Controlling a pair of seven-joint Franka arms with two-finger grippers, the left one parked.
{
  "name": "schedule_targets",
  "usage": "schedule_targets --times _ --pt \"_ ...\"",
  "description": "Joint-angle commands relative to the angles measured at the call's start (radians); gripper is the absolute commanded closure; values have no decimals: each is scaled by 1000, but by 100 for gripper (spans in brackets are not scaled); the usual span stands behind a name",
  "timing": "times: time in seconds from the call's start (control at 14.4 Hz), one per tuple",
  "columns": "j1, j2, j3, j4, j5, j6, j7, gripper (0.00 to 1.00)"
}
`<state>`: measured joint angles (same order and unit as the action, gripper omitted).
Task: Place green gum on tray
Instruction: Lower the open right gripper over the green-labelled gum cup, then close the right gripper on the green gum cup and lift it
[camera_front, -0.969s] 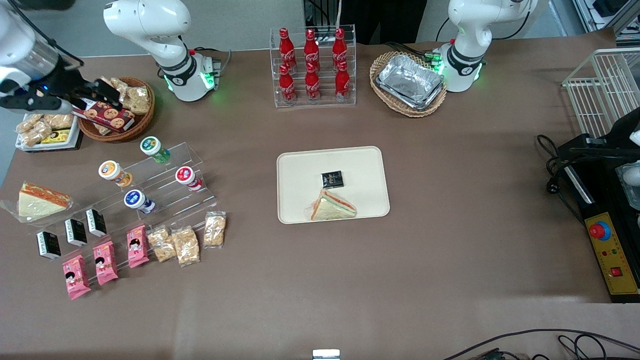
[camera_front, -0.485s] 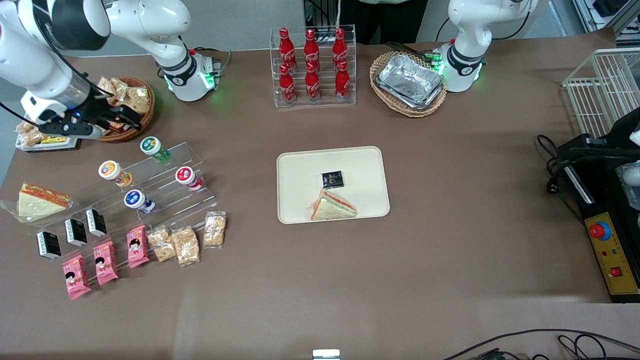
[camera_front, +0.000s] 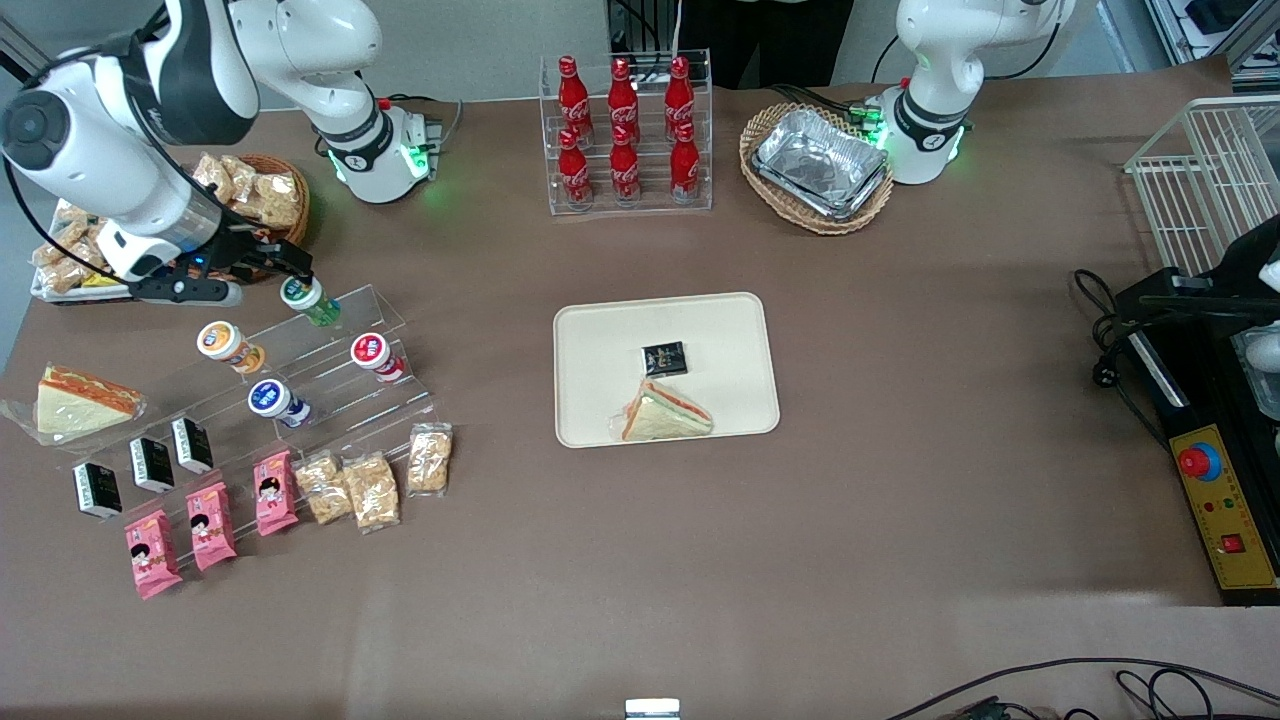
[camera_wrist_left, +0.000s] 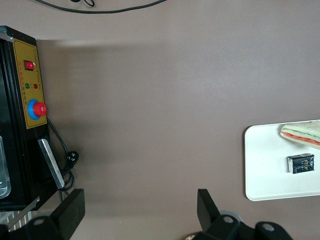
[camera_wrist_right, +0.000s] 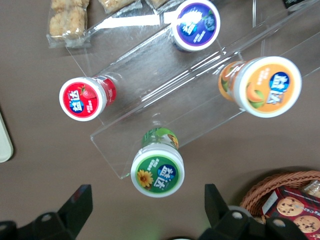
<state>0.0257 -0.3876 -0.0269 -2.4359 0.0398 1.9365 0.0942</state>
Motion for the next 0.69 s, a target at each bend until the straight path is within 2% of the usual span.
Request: schedule_targets --times 0.0,0.62 --pt "11 36 -5 -22 15 54 12 0" --pt "11 64 -5 -92 14 151 9 0"
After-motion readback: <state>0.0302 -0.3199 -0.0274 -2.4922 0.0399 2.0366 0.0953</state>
